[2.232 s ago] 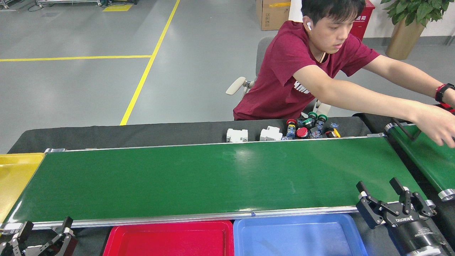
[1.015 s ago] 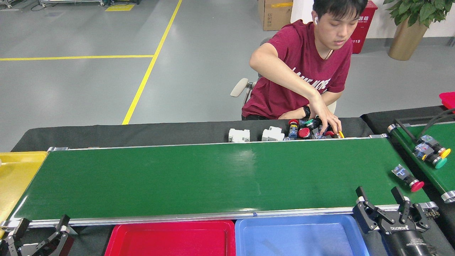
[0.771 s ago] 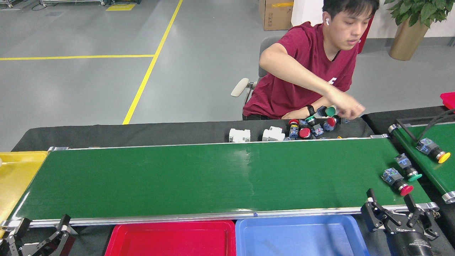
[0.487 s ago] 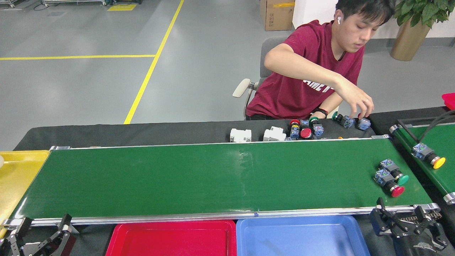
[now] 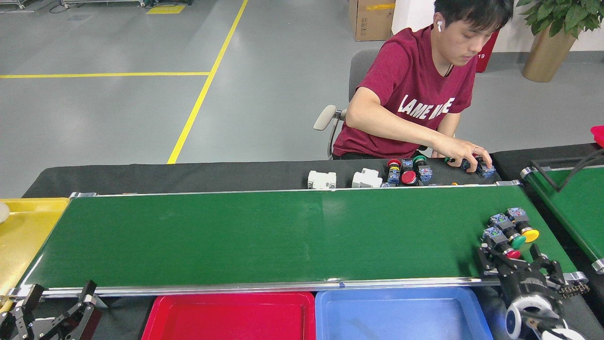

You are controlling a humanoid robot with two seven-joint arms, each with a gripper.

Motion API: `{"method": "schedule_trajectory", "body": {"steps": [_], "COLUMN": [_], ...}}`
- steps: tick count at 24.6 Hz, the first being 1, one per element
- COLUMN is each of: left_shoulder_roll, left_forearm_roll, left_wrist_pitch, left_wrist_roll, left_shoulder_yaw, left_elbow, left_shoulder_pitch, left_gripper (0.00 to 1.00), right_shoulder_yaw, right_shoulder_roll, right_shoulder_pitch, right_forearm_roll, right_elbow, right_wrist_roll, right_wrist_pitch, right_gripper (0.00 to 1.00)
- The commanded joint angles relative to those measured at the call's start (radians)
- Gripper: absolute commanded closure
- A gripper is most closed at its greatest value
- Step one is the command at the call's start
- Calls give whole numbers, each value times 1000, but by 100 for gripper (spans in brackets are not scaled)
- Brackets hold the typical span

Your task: Pick switch part from conveyor to tray

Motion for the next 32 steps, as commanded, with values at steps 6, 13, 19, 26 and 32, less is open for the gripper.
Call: {"method": "schedule_trajectory", "body": {"steps": [6, 13, 19, 26, 32], "left_shoulder_roll": [10, 13, 13, 24, 24], "left_forearm_roll": [0, -2, 0, 0, 3], "left_wrist_pitch": [-2, -2, -2, -2, -2], "left_wrist_roll": [6, 6, 6, 6, 6], "left_shoulder_yaw": [-7, -33, -22, -7, 12], "left_elbow": [-9, -10, -10, -12, -9], "left_shoulder_pitch": [-14, -25, -21, -17, -7], "left_gripper": [0, 0, 0, 0, 0], "right_shoulder_yaw": [-1, 7, -1, -52, -41], "right_shoulder_roll": [21, 21, 15, 12, 47], "right_shoulder_pitch": [-84, -110, -107, -49, 42], "right_forearm_roll": [4, 10, 10, 1, -5], "right_elbow": [151, 159, 150, -21, -384], "right_wrist_roll": [-4, 11, 21, 33, 85], "right_wrist_pitch": [-57, -114, -238, -317, -542], "right_gripper": [2, 53, 86, 89, 88]}}
